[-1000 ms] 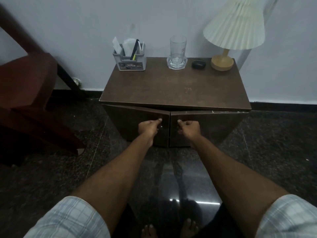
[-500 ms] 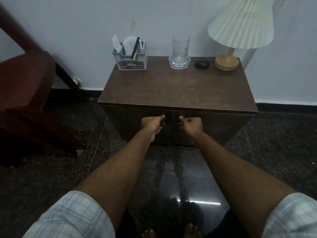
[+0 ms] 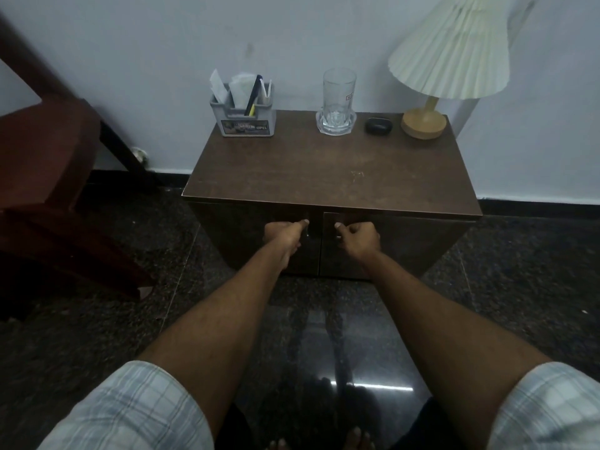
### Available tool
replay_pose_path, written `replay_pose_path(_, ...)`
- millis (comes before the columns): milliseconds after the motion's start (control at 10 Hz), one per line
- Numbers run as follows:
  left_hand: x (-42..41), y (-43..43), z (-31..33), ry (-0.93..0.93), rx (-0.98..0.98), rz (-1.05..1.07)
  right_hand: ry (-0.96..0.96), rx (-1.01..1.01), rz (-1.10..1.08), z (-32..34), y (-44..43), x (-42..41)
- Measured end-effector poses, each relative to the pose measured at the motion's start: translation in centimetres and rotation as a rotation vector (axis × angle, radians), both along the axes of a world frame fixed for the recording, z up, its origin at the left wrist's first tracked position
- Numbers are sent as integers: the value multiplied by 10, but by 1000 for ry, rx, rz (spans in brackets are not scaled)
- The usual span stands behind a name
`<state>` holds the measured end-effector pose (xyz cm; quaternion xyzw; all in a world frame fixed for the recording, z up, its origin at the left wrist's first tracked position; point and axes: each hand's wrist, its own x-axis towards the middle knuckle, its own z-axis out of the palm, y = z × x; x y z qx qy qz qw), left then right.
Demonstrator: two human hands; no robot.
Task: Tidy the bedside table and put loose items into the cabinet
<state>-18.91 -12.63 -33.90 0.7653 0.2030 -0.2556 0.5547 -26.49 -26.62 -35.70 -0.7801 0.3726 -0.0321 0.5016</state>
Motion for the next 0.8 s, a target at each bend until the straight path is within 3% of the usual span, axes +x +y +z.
replay_pose_path(200,-6,0,-7,-143,65,-43,48,-45,66,5,-4,-2)
replay_pose_path(300,-14,-1,-5,-271,188,-95,78,-52,63,9,-2,-1)
replay_pose_path(500,-28,2,14,-306,351,-364,120,-63,197,20,-2,-13)
replay_pose_path(800,-52,15,57,-432,367,-546,2,-235,299,63,-11,-49)
